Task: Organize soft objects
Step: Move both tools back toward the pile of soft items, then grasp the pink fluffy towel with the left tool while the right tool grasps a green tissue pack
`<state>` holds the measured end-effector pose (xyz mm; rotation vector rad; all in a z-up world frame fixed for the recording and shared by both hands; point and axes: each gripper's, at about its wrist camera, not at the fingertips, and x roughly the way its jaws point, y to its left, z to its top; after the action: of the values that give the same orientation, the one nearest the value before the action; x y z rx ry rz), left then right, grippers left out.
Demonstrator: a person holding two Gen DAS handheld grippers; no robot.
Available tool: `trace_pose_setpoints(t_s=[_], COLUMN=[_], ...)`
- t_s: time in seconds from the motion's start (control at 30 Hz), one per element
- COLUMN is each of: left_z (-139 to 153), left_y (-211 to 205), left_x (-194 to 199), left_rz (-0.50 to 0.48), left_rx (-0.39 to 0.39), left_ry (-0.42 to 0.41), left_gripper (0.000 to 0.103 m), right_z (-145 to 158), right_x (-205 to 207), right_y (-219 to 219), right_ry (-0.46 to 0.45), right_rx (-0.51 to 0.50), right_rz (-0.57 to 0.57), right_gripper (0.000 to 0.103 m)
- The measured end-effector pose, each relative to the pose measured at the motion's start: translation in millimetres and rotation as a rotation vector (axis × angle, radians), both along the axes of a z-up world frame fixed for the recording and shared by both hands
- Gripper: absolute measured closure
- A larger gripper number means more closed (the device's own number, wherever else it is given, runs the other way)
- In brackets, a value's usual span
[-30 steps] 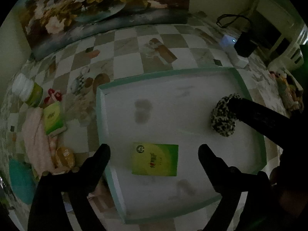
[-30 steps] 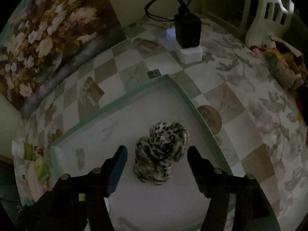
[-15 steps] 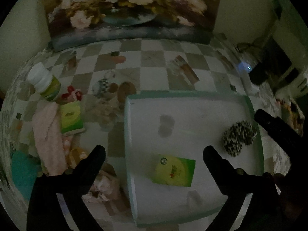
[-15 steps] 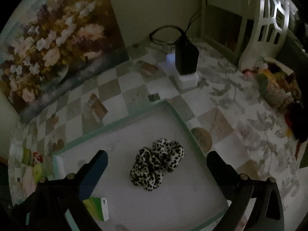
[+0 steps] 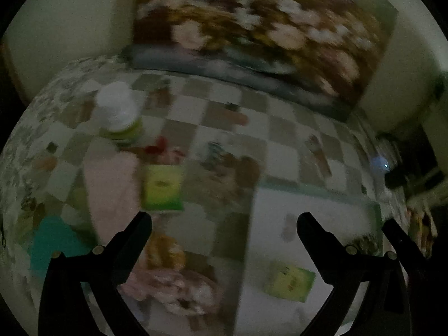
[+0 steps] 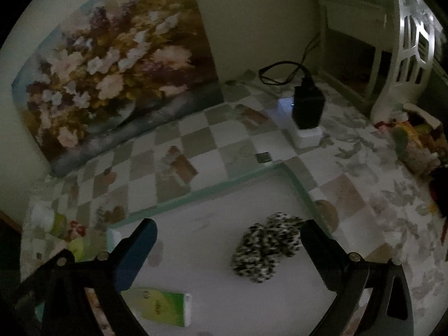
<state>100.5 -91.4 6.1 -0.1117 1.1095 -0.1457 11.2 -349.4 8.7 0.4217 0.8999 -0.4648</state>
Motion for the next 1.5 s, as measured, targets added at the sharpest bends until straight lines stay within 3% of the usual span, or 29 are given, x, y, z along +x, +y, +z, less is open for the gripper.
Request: trace_pose_setpoints(t_s=[0.23,0.47,0.73,1.0,1.3,1.5], left_z=[8.7,13.2,7.4,-2.0,-30.9,-45.3], left_y=[57.4,114.5,175.3,187.1,169.3,168.0], left_x=[12.5,19.4,23.2,28.9,53.9,72.9], left_rz=[0.139,0.241,0.378,0.377,0.275,0.26], left_rx=[0.009,0.076,0.034,0.046,0.038,0.013], left_ry=[-0.023,-0.033,-0.006,-0.001,0.119,0.173], left_gripper=[0.0,0.0,0.0,0.0,0.0,0.0], right_z=[1.4,3.4,-4.2,-16.1,-34.5,-57.6], right_x=[7.5,18.7,33.8,50.5,85.4,108.0], right_y=[15.6,47.6,93.8,138.2,185.8,208.1], right_ry=[-0.036,-0.068,-0.043,-0.008,0.05,0.111], right_rx=[0.061,0.081,0.114,0.15,0.113,0.085], right_rz=[0.039,0.147,0.295,0.432,0.544,0.61], right_gripper=[0.0,0.0,0.0,0.0,0.0,0.001])
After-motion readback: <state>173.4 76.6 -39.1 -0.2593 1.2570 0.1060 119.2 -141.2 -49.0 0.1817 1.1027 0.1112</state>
